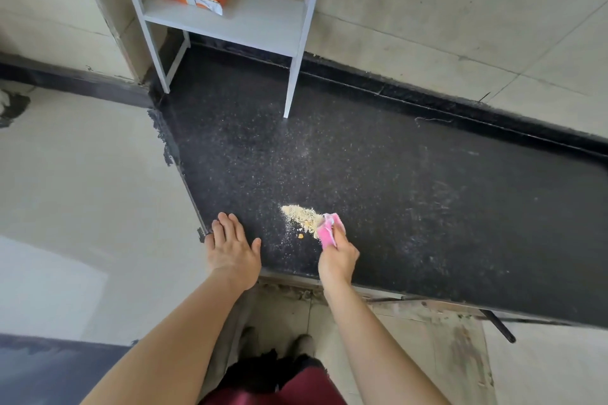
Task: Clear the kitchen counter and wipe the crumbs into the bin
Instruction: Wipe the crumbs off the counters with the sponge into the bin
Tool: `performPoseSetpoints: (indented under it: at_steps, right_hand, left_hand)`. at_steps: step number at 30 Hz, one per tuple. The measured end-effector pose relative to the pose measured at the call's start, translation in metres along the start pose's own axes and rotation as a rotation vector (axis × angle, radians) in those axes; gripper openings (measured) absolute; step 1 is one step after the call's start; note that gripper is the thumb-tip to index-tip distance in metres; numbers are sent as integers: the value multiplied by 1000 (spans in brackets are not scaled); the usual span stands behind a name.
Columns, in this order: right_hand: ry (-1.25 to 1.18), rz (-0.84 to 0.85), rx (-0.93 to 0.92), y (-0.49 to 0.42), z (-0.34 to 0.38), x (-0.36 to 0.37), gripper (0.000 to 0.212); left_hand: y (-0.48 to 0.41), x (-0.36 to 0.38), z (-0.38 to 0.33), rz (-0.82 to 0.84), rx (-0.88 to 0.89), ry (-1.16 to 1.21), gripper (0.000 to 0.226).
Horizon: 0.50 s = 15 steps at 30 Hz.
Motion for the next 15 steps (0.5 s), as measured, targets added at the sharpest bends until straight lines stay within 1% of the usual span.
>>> performPoseSetpoints:
  at_steps: [1,2,4,5,7,9,10,11,13,14,15]
  right_hand:
    - [-115,53,-5,3,6,5,22]
    - [-179,83,-31,4,12,7,21]
    - [-240,86,-102,2,22,5,19]
    - [-235,76,-152,0,27,1,18]
    - [-151,65,-249,-5,36,-3,19]
    - [-73,104,-301,-15,47,-2,23]
    - [-3,138,-314,-19,55,1,24]
    - [116,165,-322,-26,62,5,25]
    - [478,196,-389,-41,77,20,32]
    - [643,206,-426,-47,83,27,39]
    - [760,231,-466,-51,87,34,47]
  left_hand:
    - [0,-1,0,3,5,-14,69]
    - [0,-2,0,8,12,-23,69]
    - [0,-3,0,7,24,-40,69]
    - [1,-3,0,2,30,-47,69]
    - [0,-4,1,-8,39,-50,69]
    - [0,-3,1,-15,45,-48,69]
    - [0,-2,2,-19,49,-42,69]
    - [0,-1,2,-20,50,-36,69]
    - [-3,1,4,-24,46,-19,69]
    - [-3,3,4,-24,44,-10,68]
    - [-5,4,4,-26,42,-1,68]
Point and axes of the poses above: each hand's wrist, its own y-axis away from the middle knuckle, its own x-axis out of the palm, z = x × y, the point moved 2 cm from there along -y, towards the middle knuckle, and after that the axes turned 14 degrees about y, right-handed, at the moved point
